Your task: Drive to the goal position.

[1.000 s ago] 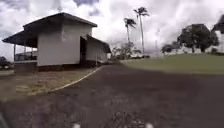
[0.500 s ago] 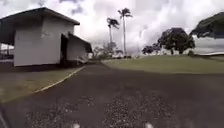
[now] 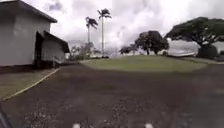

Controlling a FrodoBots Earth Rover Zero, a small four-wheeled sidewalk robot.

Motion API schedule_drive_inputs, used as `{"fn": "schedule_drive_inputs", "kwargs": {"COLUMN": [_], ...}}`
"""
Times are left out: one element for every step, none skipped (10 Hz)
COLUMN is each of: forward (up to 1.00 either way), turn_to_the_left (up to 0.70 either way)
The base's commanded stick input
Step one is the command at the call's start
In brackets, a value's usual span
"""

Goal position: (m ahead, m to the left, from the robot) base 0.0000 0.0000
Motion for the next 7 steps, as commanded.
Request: {"fn": "schedule_drive_inputs", "kwargs": {"forward": [0.0,0.0,0.0,0.0,0.0,0.0,0.0], "turn_to_the_left": [-0.7,-0.7,-0.7,-0.7,-0.7,-0.7,-0.7]}}
